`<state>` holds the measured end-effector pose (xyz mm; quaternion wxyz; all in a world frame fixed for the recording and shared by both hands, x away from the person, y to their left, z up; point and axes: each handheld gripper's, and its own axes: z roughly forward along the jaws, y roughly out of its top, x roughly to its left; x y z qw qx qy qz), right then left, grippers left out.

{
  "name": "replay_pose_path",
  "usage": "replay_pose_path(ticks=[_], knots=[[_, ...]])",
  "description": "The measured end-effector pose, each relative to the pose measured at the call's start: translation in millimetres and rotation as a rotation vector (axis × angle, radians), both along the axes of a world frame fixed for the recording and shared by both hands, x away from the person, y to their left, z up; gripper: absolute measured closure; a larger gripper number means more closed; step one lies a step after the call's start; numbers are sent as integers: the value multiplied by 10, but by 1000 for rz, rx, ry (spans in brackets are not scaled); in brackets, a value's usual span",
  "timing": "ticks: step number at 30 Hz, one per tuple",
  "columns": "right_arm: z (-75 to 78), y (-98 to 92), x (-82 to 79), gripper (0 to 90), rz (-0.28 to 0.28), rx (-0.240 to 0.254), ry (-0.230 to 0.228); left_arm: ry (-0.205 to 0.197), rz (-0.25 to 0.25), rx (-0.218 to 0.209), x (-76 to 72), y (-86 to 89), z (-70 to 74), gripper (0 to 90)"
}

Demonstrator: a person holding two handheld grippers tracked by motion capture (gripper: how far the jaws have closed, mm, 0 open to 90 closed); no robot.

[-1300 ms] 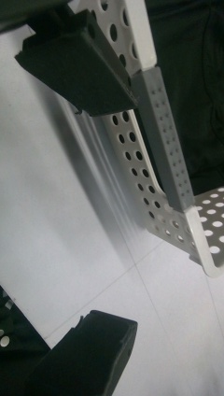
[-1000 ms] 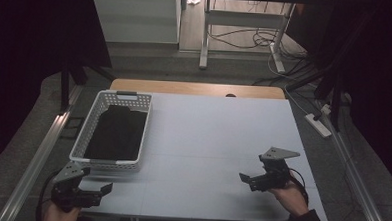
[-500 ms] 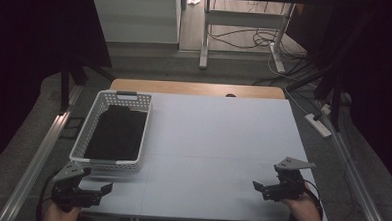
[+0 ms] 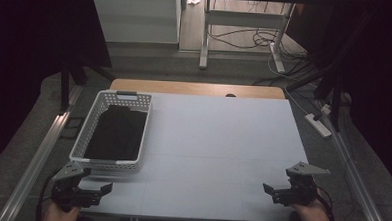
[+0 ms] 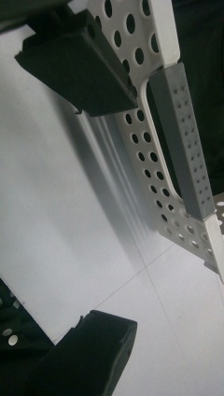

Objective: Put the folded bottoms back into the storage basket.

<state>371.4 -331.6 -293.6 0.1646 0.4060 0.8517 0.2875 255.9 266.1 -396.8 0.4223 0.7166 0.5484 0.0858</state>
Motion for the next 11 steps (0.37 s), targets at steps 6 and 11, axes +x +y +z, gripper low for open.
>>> replay_pose_path(ticks=[6,11], knots=[[-3,-1,-49,0,9,-48,6,5,3,-1,3,2,-3,0],[-20,5,-41,0,12,-66,16,9,4,-3,16,-3,-1,0]])
